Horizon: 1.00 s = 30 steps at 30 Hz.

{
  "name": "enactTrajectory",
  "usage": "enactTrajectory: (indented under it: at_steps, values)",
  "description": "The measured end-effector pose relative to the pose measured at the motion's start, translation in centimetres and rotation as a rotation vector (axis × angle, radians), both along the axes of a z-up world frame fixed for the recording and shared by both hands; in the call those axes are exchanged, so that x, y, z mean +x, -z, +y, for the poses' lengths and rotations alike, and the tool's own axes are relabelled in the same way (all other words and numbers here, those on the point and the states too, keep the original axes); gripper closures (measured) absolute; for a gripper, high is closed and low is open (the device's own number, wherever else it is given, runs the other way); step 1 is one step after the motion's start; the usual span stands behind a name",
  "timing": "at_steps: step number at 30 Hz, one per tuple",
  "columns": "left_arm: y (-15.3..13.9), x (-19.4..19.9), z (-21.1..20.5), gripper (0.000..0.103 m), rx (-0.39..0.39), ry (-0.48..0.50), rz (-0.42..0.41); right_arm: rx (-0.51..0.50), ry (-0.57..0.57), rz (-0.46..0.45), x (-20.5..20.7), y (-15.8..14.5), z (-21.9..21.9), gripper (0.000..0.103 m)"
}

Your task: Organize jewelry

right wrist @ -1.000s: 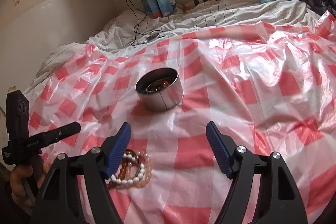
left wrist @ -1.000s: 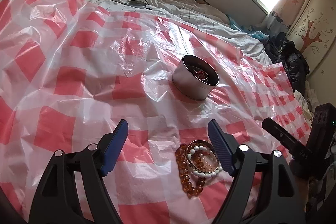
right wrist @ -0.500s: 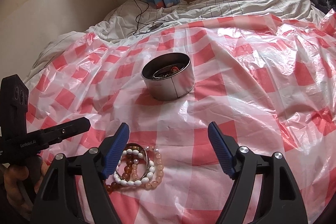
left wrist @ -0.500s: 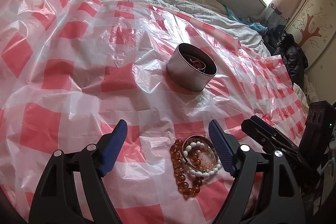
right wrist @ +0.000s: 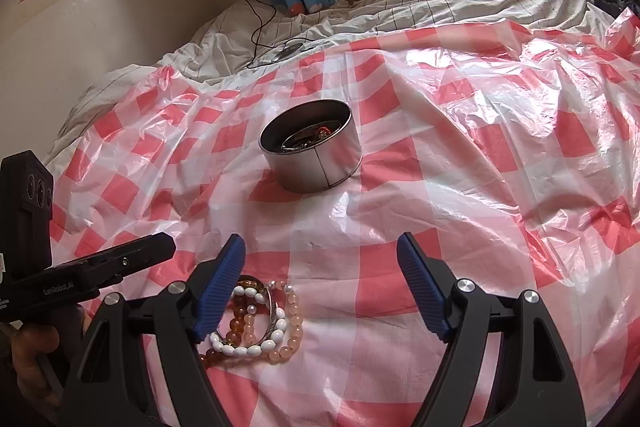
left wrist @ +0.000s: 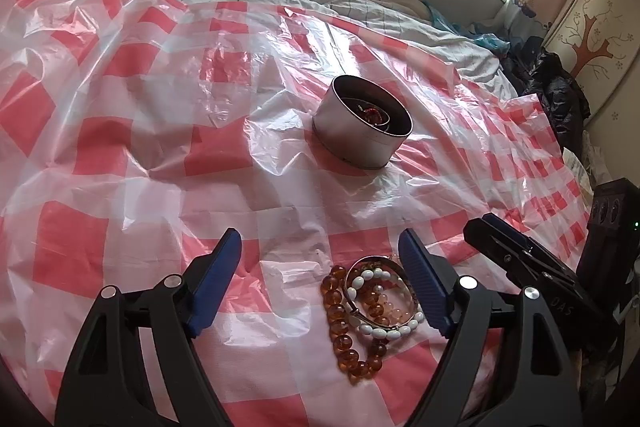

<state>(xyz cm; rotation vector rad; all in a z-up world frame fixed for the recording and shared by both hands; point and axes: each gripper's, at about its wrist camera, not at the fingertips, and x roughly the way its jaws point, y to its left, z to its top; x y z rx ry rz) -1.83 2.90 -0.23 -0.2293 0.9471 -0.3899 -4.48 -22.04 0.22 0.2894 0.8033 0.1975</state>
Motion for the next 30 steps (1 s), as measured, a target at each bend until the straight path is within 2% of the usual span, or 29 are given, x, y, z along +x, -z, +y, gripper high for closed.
enactTrajectory:
  at_steps: [15, 21, 25, 30]
  values:
    - [0.1, 0.1, 0.3, 0.023, 0.009, 0.000, 0.005, -0.007, -0.002, 0.006, 0.1, 0.2, 0.3, 0.027]
    - [0.4, 0.2, 0.8, 0.023, 0.082, -0.021, 0.000, -0.024, -0.004, 0.002, -0.1, 0.3, 0.4, 0.025]
    - [0.8, 0.6, 2.1, 0.022, 0.076, -0.058, 0.019, -0.032, -0.004, 0.007, -0.1, 0.2, 0.3, 0.025]
    - [1.3, 0.6, 1.8, 0.022, 0.090, -0.052, 0.027, -0.030, -0.020, 0.028, 0.1, 0.4, 0.4, 0.025]
